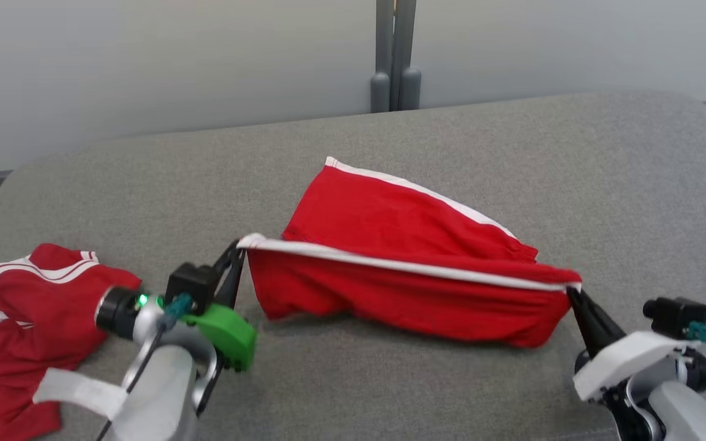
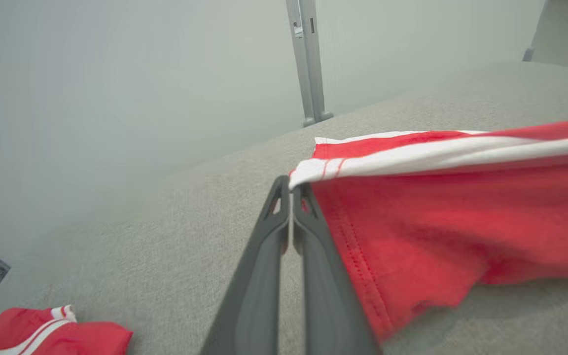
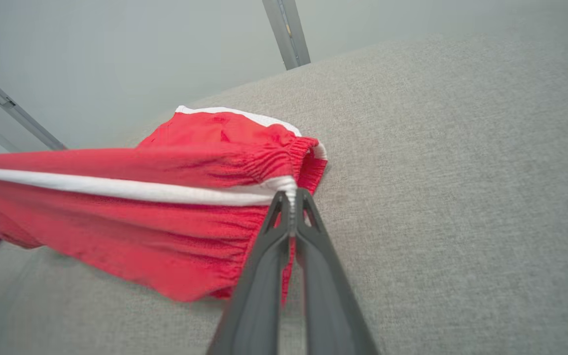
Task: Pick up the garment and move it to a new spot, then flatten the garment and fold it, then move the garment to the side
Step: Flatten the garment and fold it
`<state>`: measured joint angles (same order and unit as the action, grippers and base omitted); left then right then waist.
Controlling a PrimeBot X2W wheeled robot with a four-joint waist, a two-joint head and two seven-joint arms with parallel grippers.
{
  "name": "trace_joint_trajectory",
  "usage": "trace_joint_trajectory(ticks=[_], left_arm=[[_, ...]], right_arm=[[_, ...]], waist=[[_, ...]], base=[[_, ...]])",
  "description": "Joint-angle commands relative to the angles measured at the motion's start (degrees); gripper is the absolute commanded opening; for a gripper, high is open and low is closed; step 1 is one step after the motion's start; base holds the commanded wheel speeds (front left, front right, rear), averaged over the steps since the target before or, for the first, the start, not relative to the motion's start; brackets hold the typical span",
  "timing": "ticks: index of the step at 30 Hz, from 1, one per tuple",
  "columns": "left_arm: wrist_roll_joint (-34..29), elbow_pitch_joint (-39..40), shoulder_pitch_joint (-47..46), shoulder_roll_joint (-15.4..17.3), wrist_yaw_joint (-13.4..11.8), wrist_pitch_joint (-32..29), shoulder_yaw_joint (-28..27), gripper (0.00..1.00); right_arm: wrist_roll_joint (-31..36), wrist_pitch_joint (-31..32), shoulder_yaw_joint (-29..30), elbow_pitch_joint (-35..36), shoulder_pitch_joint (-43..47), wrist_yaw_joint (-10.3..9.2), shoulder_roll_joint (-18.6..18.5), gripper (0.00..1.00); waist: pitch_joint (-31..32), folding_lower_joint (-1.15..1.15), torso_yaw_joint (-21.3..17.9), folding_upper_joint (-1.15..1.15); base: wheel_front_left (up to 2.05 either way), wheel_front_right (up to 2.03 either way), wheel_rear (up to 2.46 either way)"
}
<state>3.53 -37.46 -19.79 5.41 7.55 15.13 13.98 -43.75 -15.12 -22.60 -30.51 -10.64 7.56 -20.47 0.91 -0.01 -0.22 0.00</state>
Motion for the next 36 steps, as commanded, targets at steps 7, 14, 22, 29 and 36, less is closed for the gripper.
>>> trace_joint_trajectory(ticks=[7, 14, 22, 29, 36], left_arm=[[-1.2, -7.6, -17.5, 1.6, -0.2, 0.0, 3.3, 0.00], [-2.6, -16.1, -29.1, 2.3, -0.2, 0.0, 5.1, 0.00], [-5.0, -26.4, -37.7, 2.9, -2.1, 0.0, 7.4, 0.00], [-5.8, -30.4, -42.5, 2.6, -4.0, 0.0, 8.6, 0.00], [-5.8, -33.6, -44.8, 2.8, -6.0, -0.3, 9.5, 0.00]], right_arm=[[4.1, 0.0, 5.4, -2.2, -10.7, -0.12, 5.9, 0.00], [7.3, 0.0, 6.5, -4.4, -16.4, -0.11, 11.6, 0.00], [8.4, 0.0, 6.6, -3.8, -18.8, -0.11, 14.9, 0.00], [11.1, 0.0, 9.2, -1.9, -20.1, -0.11, 16.6, 0.00], [12.9, 0.0, 10.3, 0.0, -20.7, -0.11, 17.5, 0.00]], waist=[[-12.7, 0.01, -6.2, 0.00], [-18.7, 0.01, -10.0, 0.00], [-21.9, 0.01, -13.2, 0.00], [-23.6, 0.01, -14.8, 0.00], [-24.0, 0.01, -15.7, 0.00]], base=[[0.00, 0.00, 0.00], [0.00, 0.00, 0.00], [0.00, 0.00, 0.00], [0.00, 0.00, 0.00], [0.00, 0.00, 0.00]])
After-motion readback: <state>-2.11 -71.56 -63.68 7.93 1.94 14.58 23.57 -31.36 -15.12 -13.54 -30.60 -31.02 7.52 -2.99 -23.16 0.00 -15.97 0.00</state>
